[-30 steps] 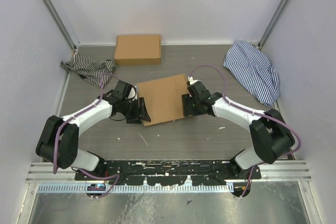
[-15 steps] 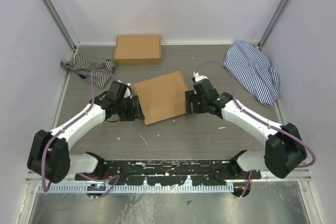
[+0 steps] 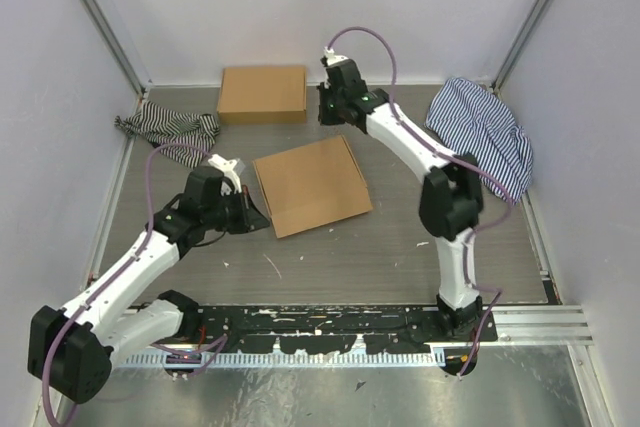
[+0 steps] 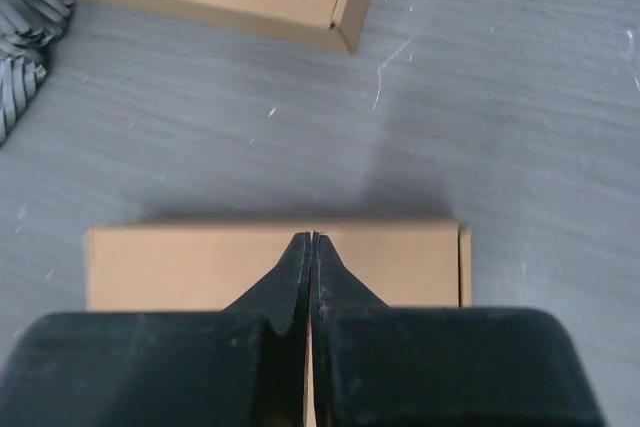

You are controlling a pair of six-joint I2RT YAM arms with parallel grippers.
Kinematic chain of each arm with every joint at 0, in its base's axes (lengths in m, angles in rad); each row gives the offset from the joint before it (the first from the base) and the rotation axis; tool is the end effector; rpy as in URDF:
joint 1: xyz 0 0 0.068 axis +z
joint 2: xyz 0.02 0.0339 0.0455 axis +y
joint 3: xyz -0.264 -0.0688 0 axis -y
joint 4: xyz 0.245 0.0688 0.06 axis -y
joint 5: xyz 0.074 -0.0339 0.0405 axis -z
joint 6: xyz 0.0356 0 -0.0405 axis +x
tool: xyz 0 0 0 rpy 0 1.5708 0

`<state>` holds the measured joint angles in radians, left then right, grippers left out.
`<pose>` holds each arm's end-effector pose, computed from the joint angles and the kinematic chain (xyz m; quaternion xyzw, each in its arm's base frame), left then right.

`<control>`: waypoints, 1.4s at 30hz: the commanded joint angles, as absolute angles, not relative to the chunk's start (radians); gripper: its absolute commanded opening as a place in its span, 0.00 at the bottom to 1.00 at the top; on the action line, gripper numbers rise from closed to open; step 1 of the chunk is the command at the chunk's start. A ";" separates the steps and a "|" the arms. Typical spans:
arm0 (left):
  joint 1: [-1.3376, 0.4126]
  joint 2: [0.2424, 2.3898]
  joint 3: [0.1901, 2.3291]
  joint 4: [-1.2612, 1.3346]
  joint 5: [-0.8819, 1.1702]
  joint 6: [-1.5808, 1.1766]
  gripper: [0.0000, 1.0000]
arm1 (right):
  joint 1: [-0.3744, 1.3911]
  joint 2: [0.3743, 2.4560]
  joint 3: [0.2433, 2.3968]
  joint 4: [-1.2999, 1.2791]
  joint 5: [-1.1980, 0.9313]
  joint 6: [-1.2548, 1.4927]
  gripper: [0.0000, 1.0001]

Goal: Fold the paper box

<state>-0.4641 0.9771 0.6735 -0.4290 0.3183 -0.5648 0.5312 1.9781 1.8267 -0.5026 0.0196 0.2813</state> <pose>0.1776 -0.1014 0.2442 0.0190 0.9040 -0.3237 0.2786 0.3994 0.2338 0.3116 -0.1075 0.8903 0.1668 0.4099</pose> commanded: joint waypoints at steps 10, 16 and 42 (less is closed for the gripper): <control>-0.522 1.117 0.648 -0.283 0.273 -0.615 0.00 | 0.487 2.442 2.260 -0.457 -0.181 0.234 0.09; -0.554 1.170 0.623 -0.254 0.258 -0.619 0.00 | 0.485 2.437 2.165 -0.507 -0.262 0.211 0.10; -0.696 1.341 0.646 -0.298 -0.046 -0.616 0.00 | 0.643 2.228 1.840 -0.656 -0.448 -0.004 0.12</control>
